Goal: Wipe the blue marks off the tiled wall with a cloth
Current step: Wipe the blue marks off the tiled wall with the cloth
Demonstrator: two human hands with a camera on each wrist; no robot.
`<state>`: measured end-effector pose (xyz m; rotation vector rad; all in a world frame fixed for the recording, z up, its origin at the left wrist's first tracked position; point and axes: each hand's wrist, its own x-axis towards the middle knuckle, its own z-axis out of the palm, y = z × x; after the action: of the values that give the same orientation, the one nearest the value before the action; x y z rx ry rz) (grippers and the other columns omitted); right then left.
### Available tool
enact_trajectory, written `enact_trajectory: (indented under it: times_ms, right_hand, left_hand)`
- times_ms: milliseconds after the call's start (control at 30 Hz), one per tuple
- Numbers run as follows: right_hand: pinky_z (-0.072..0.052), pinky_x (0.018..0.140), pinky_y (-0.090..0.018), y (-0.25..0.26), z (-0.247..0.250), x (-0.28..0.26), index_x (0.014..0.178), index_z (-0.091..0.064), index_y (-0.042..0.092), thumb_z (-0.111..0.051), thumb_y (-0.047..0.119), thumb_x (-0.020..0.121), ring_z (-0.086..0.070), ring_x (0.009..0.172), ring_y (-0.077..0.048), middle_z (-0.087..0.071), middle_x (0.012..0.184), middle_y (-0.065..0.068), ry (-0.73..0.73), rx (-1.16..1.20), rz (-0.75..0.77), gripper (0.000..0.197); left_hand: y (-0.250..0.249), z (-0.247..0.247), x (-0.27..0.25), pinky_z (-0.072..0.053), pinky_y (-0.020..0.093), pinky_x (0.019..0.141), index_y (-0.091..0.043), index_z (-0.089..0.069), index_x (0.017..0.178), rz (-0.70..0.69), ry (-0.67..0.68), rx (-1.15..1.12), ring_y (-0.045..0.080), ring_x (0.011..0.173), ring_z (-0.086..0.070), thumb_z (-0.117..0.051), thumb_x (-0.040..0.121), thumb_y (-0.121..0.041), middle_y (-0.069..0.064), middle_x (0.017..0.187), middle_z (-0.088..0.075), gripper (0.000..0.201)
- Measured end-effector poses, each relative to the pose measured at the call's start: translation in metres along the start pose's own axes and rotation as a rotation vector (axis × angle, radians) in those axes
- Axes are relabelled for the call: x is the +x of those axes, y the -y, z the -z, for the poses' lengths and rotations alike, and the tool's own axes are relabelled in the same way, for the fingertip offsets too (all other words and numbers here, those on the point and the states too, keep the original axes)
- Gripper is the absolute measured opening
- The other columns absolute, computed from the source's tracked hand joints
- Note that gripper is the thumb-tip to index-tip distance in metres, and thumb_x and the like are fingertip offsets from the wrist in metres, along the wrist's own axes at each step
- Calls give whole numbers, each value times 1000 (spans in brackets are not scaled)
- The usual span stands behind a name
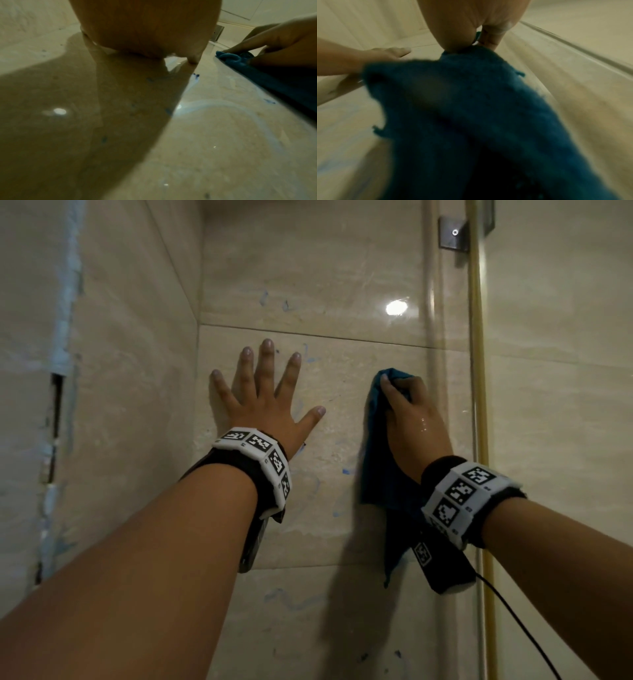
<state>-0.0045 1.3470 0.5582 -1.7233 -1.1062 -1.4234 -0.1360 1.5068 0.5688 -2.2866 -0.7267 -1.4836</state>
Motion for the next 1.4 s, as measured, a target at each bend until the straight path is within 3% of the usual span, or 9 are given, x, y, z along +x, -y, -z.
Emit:
enact_trajectory:
  times_ms: [133, 233, 467, 533, 700, 900, 1067, 1300, 1400]
  right_hand:
    - [-39, 102, -37, 7, 2, 20, 144, -37, 7, -44, -2, 94, -47, 116, -37, -36, 140, -18, -29, 43, -35, 51]
    - [-38, 101, -36, 16, 1, 32, 147, -32, 12, -43, -1, 94, -45, 117, -35, -33, 143, -15, 26, -4, -38, 55]
    - [-46, 91, -44, 18, -1, 19, 149, -27, 23, -46, 4, 93, -41, 120, -33, -33, 144, -9, 138, -124, 88, 62]
    - [-48, 89, -46, 16, 2, 20, 149, -29, 22, -46, 3, 92, -42, 119, -34, -34, 143, -10, 97, -103, 53, 62]
    - [-40, 102, -41, 25, 6, 39, 150, -25, 19, -43, 1, 93, -38, 124, -33, -24, 148, -10, 108, -41, -96, 63]
    - [-45, 93, -43, 38, 1, 32, 150, -24, 25, -48, 3, 90, -38, 121, -32, -29, 145, -8, 195, -136, 89, 68]
    - [-48, 84, -40, 32, 3, 25, 149, -24, 29, -46, 4, 92, -38, 120, -30, -29, 145, -4, 187, -175, 53, 67]
    - [-46, 94, -44, 43, 1, 36, 150, -24, 22, -51, 5, 90, -38, 122, -33, -28, 147, -9, 196, -136, 102, 68]
    - [-48, 89, -46, 41, -1, 31, 150, -26, 23, -52, 7, 91, -40, 118, -34, -32, 145, -10, 218, -162, 181, 66]
  left_hand:
    - [0, 0, 0, 9, 64, 111, -36, 24, 146, -6, -12, -3, 28, 142, 26, -16, 85, -77, 0, 153, 34, 84]
    - [0, -1, 0, 9, 64, 111, -36, 24, 146, -6, -23, -3, 28, 143, 26, -16, 85, -76, 0, 153, 34, 83]
    - [0, 1, -1, 9, 64, 111, -36, 24, 146, -3, -8, 5, 28, 143, 26, -16, 85, -76, 0, 153, 34, 83]
    - [-1, 1, -1, 9, 63, 111, -36, 25, 146, 0, 4, 10, 28, 142, 26, -16, 85, -76, 0, 153, 35, 83]
    - [0, -1, 0, 9, 64, 111, -35, 25, 146, -2, -12, 7, 29, 142, 26, -16, 86, -76, 1, 153, 34, 83]
    - [-1, -1, 0, 8, 64, 111, -35, 25, 146, -5, -19, 15, 29, 143, 26, -15, 85, -75, 1, 153, 34, 83]
    - [0, -2, 0, 9, 64, 111, -36, 24, 146, -4, -25, 13, 29, 143, 26, -15, 85, -75, 1, 154, 33, 82]
    - [0, -3, 1, 9, 64, 111, -36, 24, 146, -4, -39, 13, 29, 143, 26, -18, 86, -75, 1, 154, 33, 83]
    - [-1, -2, 0, 9, 64, 111, -36, 24, 146, -3, -24, 14, 29, 142, 26, -18, 87, -74, 1, 154, 34, 82]
